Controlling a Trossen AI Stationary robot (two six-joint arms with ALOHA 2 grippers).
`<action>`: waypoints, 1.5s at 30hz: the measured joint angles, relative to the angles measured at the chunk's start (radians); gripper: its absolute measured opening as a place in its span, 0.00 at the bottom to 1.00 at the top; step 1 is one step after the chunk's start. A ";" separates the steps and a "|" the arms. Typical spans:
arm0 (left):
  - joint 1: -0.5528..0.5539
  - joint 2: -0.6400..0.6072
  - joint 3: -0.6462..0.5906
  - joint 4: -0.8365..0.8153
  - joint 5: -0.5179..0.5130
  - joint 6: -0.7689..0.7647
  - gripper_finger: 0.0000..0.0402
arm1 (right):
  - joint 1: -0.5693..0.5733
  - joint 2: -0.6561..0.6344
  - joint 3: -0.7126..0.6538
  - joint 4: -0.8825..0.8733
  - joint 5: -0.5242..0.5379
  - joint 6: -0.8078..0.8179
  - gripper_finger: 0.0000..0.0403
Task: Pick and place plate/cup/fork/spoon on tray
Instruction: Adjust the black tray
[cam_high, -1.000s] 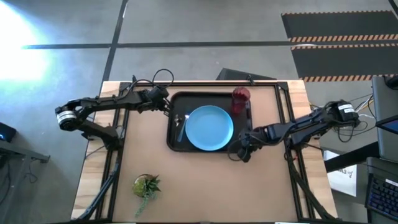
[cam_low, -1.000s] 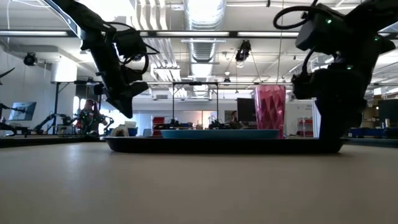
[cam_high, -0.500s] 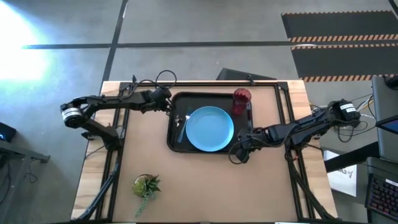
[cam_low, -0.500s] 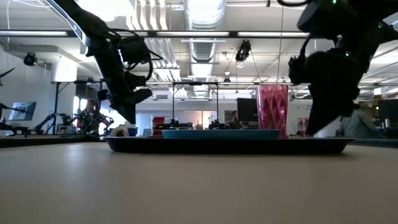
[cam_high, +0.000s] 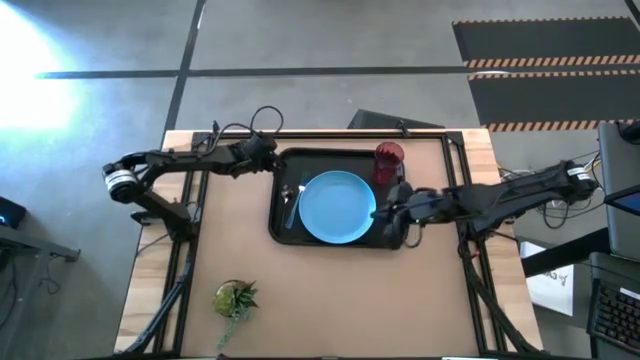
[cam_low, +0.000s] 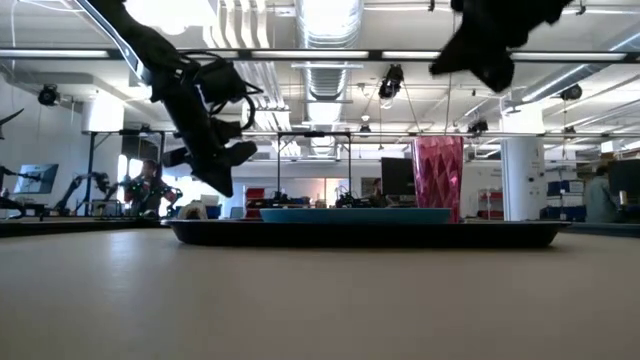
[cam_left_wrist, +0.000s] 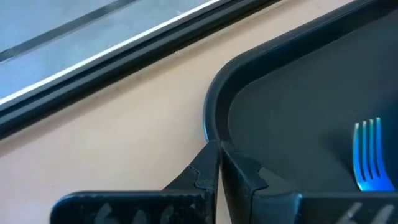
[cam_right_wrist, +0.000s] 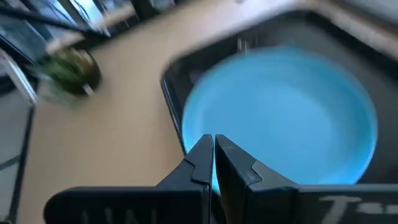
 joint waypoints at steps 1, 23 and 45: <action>0.004 0.002 0.000 -0.002 0.001 0.000 0.00 | 0.000 -0.017 0.014 0.000 0.008 -0.025 0.02; 0.008 0.004 -0.001 -0.003 0.033 0.000 0.00 | 0.000 -0.063 0.065 -0.013 0.060 -0.149 0.02; 0.015 0.182 0.004 0.138 0.024 0.000 0.00 | 0.000 -0.053 0.065 -0.016 0.062 -0.141 0.02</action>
